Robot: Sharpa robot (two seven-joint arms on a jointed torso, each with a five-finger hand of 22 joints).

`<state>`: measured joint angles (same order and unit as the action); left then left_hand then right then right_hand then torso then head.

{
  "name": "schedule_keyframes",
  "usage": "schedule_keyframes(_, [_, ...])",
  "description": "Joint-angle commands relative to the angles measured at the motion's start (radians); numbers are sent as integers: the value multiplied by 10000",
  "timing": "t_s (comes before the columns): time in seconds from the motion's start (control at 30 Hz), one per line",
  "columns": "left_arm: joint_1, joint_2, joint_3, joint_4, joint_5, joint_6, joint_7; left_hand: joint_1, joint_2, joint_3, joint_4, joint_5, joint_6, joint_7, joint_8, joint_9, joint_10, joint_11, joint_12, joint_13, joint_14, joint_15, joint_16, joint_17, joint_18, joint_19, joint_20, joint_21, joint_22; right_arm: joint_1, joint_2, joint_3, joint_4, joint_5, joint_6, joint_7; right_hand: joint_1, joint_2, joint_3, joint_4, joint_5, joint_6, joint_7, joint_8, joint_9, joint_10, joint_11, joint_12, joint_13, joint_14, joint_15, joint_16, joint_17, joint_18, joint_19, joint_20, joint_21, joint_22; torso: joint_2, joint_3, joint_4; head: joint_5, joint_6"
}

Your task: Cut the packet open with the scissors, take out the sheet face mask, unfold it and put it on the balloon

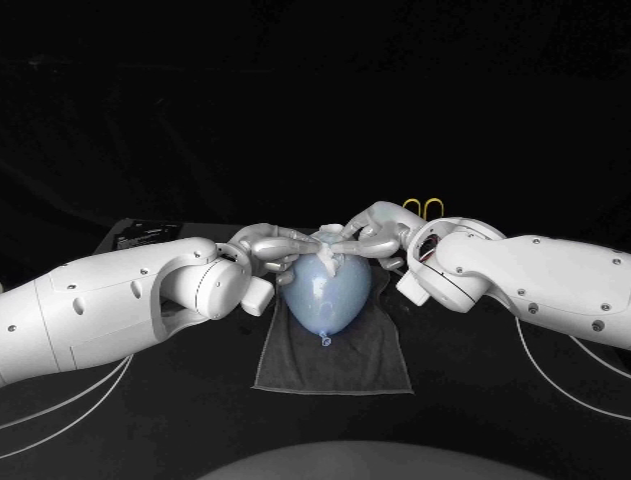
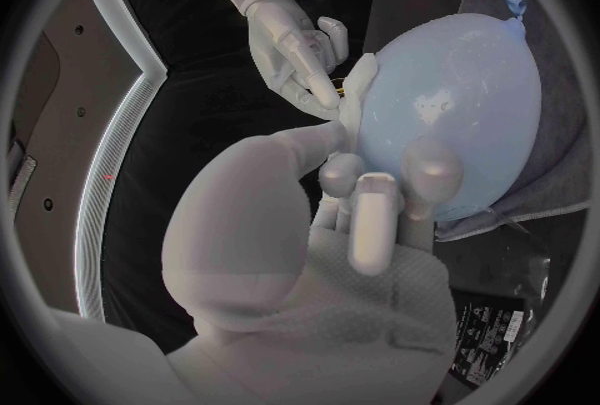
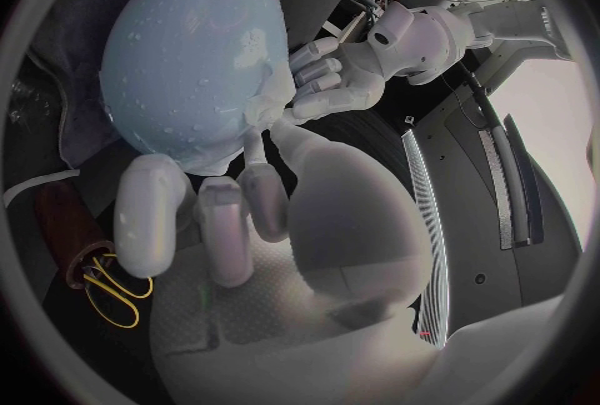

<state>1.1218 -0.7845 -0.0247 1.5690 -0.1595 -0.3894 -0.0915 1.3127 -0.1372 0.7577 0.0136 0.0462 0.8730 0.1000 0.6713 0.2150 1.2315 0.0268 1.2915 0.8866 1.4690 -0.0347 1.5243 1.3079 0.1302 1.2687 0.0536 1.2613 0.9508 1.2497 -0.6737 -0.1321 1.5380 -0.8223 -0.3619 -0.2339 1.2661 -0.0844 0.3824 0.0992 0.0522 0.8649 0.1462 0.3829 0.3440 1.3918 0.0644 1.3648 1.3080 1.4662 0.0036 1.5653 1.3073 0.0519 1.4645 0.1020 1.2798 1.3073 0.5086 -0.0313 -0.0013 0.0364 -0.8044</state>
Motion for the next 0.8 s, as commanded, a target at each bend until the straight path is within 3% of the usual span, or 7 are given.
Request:
schedule_keyframes(0.03, [12, 24, 9, -41, -175, -46, -165, -6, 94, 41, 2, 31, 27, 67, 28, 1067, 6, -20, -36, 12, 580, -64, 7, 857, -103, 47, 5, 51, 11, -2, -6, 0, 66, -309, 231, 99, -9, -94, -53, -12, -38, 73, -17, -37, -16, 36, -16, 19, 569, 1017, -99, 20, 2534, 76, 13, -48, 16, 1838, 0, -3, 0, 2, -16])
schedule_keyframes(0.57, [0, -12, -14, -238, -332, -42, -422, -34, 114, 69, -13, 31, 20, 68, 36, 1086, 22, -19, -21, 54, 578, -62, 4, 847, -100, 39, 5, 43, -6, -13, -75, -1, 274, -1802, 194, 325, 41, -467, -176, -195, -41, 40, 20, -171, -100, -40, 11, -45, 482, 1002, -84, 3, 2489, 91, -31, -51, -85, 1810, 4, -5, 7, 1, -71])
schedule_keyframes(0.8, [-4, -57, -20, -199, -341, -14, -444, -48, 120, 82, -21, 30, 17, 68, 40, 1096, 24, -19, -19, 63, 578, -62, 3, 847, -102, 46, 5, 49, 7, -21, -28, -2, 257, -2141, 208, 336, 41, -484, -183, -201, -41, 42, 21, -175, -103, -42, 13, -46, 480, 1005, -82, 6, 2496, 91, -31, -50, -82, 1811, -1, -9, 6, 16, -87])
